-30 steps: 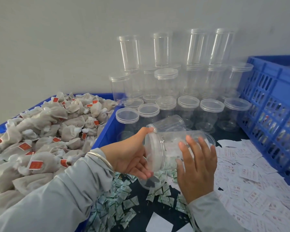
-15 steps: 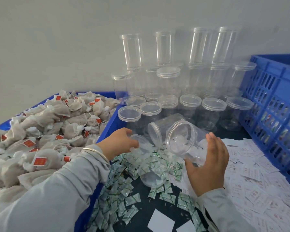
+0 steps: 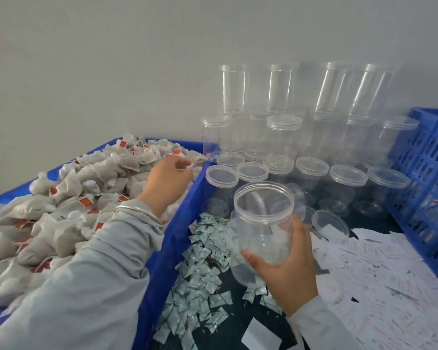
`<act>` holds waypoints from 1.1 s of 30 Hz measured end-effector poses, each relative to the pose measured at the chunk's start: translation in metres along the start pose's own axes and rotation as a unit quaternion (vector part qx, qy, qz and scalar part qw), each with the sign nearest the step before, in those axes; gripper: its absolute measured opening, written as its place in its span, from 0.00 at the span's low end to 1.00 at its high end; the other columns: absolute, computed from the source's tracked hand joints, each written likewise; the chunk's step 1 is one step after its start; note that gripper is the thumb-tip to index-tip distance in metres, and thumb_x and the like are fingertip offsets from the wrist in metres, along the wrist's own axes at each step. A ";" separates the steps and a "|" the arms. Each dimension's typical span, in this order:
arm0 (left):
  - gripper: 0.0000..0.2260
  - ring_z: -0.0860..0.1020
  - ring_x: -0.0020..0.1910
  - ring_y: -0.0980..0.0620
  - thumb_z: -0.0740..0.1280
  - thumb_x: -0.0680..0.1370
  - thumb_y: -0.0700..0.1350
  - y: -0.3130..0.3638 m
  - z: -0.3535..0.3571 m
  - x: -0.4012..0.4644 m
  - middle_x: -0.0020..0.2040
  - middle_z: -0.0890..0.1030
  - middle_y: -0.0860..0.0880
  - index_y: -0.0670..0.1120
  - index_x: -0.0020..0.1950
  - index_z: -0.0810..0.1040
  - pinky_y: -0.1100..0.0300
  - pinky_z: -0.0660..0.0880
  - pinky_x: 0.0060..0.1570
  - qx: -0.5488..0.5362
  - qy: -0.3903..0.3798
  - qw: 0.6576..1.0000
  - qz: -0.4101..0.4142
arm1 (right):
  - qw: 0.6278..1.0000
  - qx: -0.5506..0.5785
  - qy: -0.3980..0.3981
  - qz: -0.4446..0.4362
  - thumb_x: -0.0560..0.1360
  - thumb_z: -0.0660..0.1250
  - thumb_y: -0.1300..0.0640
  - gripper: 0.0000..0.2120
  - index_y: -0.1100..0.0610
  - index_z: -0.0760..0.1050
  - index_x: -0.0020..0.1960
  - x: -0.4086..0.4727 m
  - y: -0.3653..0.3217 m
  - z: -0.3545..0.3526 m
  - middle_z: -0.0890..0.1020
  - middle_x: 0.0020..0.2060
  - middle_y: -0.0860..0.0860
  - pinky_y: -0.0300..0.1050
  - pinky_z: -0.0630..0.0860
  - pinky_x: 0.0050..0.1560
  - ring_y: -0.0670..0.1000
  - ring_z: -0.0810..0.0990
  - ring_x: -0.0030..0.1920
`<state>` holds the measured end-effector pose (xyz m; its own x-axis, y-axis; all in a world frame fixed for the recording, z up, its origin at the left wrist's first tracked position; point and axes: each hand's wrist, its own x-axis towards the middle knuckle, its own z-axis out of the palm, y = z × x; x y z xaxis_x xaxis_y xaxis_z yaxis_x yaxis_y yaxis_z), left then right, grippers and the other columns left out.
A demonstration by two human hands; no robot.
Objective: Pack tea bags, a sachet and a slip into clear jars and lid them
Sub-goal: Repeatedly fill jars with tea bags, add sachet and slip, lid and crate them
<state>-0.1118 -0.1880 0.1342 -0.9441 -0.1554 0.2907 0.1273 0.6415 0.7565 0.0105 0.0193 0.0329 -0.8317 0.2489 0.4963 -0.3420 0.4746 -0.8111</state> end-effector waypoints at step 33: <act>0.09 0.76 0.25 0.53 0.55 0.82 0.36 0.020 -0.023 -0.009 0.37 0.77 0.42 0.39 0.48 0.74 0.63 0.72 0.24 -0.382 -0.146 0.905 -0.118 | 0.994 0.044 -0.098 0.014 0.55 0.79 0.38 0.48 0.30 0.53 0.65 -0.010 0.022 0.034 0.65 0.60 0.28 0.47 0.69 0.65 0.39 0.68 0.64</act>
<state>-0.0937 -0.1909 0.1604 -0.9983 0.0570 -0.0138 -0.0199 -0.1081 0.9939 -0.0037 -0.0012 0.0001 -0.9077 0.0887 0.4101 -0.3467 0.3918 -0.8522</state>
